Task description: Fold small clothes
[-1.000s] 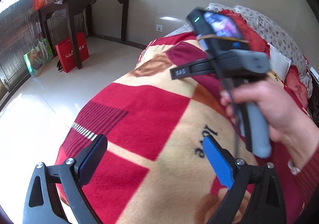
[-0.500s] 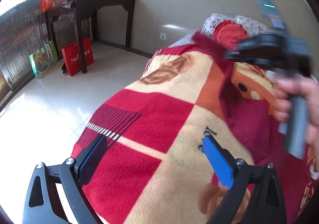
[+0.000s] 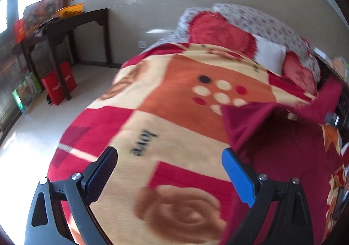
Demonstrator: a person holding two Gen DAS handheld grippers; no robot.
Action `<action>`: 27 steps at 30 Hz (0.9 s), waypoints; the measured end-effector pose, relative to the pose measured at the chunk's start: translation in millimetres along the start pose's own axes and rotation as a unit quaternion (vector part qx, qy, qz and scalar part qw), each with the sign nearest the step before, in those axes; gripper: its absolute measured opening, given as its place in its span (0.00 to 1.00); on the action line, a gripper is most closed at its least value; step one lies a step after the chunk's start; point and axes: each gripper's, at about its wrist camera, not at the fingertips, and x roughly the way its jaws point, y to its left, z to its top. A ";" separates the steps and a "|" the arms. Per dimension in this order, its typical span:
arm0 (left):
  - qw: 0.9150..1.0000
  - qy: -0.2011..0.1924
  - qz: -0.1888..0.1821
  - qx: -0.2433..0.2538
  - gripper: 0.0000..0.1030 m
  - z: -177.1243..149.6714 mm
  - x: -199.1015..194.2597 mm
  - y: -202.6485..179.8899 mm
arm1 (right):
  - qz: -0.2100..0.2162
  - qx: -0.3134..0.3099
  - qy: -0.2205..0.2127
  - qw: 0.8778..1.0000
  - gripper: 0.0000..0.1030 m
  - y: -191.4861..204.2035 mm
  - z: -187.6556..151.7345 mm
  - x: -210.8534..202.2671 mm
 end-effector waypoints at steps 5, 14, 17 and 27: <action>0.999 0.026 -0.018 0.042 0.96 -7.2 18.1 -53.0 | -0.057 0.069 0.101 0.991 0.00 -88.8 -46.0 30.1; 0.997 0.040 0.001 0.063 0.96 -4.7 50.1 -82.2 | -0.063 0.118 0.040 0.990 0.32 -135.3 -34.9 11.1; 0.997 0.050 0.009 0.049 0.96 -0.1 62.7 -79.0 | -0.056 0.111 0.034 0.992 0.31 -130.9 -23.2 28.0; 0.993 0.089 0.036 0.071 0.96 -14.7 98.0 -72.5 | -0.088 0.060 0.022 0.994 0.00 -122.8 -32.5 -5.5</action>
